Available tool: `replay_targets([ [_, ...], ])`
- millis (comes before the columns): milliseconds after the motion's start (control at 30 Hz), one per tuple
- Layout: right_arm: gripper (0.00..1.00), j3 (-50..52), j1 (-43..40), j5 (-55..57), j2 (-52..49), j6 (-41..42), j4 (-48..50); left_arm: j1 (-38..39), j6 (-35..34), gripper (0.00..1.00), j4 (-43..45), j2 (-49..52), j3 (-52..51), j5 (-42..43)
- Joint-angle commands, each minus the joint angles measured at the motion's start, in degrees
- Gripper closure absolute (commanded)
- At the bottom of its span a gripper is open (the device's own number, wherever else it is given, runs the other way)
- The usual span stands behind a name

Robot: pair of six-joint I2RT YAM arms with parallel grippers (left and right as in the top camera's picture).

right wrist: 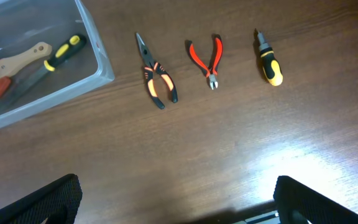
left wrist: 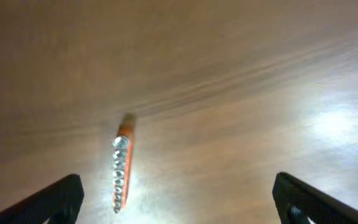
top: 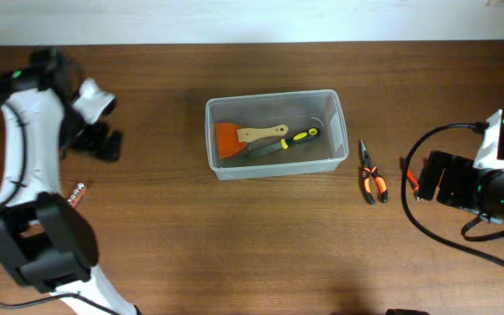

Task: Pack container
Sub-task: 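Grasp the copper socket bit strip with the left gripper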

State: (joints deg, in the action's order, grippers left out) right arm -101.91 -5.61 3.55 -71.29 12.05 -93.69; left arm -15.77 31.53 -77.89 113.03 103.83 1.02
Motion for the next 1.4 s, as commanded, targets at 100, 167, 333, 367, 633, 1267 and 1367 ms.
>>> replay_targets([
  [100, 0.01, -0.4, -0.5, -0.3, -3.0, 0.5, 0.0, -7.6, 11.0, 0.05, 9.8, -0.1, -11.8, 0.2],
  [167, 0.01, -0.4, -0.5, -0.6, -4.2, 0.5, -0.2, -8.8, 14.3, 0.08, 12.0, -0.1, -13.7, 0.2],
  [333, 0.01, -0.4, -0.5, -1.6, -6.1, 0.5, -0.9, -9.5, 19.0, 0.09, 16.5, -0.1, -16.8, 0.2],
  [367, 0.01, -0.4, -0.5, -1.6, -6.1, 0.5, -0.8, -9.5, 20.1, 0.09, 16.7, -0.1, -17.2, 0.2],
  [633, 0.01, -0.4, -0.5, -1.1, -6.0, 0.5, -0.6, -9.6, 21.5, 0.11, 21.7, -0.1, -22.9, -0.4],
  [1267, 0.01, -0.4, -0.5, 0.0, -6.0, 0.5, -0.6, -13.4, 20.4, 0.32, 32.3, 0.0, -29.7, -1.7],
  [1367, 0.01, -0.4, -0.5, 0.2, -6.0, 0.4, -0.6, -14.2, 20.4, 0.31, 32.5, 0.1, -29.7, 2.1],
])
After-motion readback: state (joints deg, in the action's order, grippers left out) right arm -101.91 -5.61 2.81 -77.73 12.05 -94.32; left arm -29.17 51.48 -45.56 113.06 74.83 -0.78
